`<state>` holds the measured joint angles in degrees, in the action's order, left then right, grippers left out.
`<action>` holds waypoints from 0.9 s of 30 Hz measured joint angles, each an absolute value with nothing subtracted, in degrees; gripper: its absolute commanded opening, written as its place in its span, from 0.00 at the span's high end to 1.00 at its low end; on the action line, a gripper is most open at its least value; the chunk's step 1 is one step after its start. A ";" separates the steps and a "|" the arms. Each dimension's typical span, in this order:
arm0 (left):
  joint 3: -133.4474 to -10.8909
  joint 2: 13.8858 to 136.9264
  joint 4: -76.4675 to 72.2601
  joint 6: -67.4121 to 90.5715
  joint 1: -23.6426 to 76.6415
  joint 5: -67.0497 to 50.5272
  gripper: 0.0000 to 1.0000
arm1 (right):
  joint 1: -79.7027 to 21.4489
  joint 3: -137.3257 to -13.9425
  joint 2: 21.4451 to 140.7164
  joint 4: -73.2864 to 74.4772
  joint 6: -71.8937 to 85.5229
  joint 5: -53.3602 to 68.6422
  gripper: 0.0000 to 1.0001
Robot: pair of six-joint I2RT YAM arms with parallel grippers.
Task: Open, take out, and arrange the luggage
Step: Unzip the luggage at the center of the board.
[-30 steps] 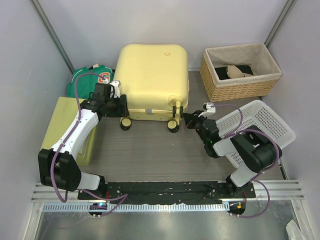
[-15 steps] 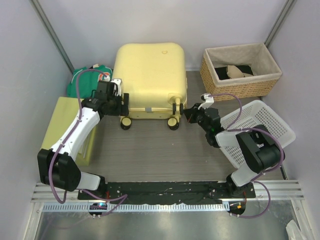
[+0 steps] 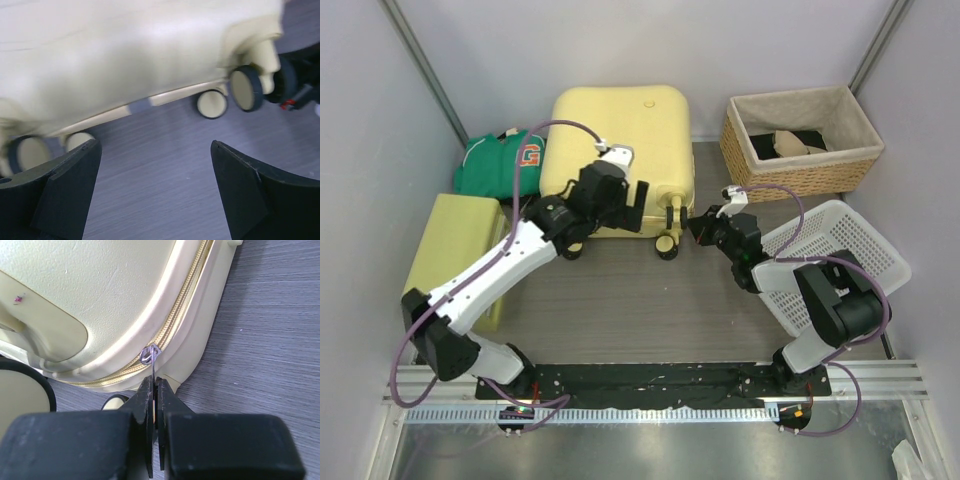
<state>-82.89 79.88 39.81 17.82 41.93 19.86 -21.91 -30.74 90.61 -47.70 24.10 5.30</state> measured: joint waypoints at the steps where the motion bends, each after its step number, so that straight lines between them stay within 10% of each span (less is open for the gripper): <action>1: -83.15 81.25 39.07 19.09 43.24 18.79 0.04 | -21.91 -30.76 90.52 -47.53 24.10 5.30 0.99; 19: -87.31 99.96 23.46 35.03 46.98 3.84 0.03 | -21.93 -31.05 88.97 -43.66 23.18 5.50 0.99; 27: -90.21 105.93 22.96 35.88 47.13 1.74 0.39 | -21.91 -31.29 88.99 -43.20 23.03 5.65 0.99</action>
<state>-90.21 105.93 22.96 35.88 47.13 1.74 -21.91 -31.29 88.99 -43.20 23.03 5.65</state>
